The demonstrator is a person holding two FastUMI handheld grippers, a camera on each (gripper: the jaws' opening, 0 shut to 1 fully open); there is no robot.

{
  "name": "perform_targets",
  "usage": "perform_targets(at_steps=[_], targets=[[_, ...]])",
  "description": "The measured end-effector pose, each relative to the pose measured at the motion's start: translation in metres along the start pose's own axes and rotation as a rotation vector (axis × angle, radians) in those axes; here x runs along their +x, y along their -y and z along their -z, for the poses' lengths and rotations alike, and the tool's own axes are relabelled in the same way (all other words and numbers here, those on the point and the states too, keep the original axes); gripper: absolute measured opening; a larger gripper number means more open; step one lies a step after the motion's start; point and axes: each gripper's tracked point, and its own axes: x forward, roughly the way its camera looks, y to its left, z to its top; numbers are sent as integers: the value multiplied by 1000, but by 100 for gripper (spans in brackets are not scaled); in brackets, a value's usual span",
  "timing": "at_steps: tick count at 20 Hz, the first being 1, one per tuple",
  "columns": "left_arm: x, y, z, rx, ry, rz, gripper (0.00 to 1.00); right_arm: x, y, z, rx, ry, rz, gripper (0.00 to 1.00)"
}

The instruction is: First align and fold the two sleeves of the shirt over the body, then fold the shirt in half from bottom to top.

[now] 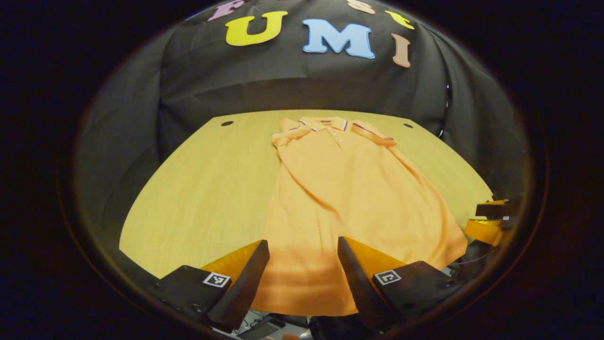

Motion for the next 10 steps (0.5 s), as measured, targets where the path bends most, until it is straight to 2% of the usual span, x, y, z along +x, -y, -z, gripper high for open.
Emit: perform_targets(at_steps=[7, 10], targets=[[-16, -23, 45, 16, -60, 39, 95, 4, 3, 42, 108, -105, 62, 97], [-17, -25, 55, 28, -61, 46, 95, 7, 1, 49, 110, -126, 79, 97]])
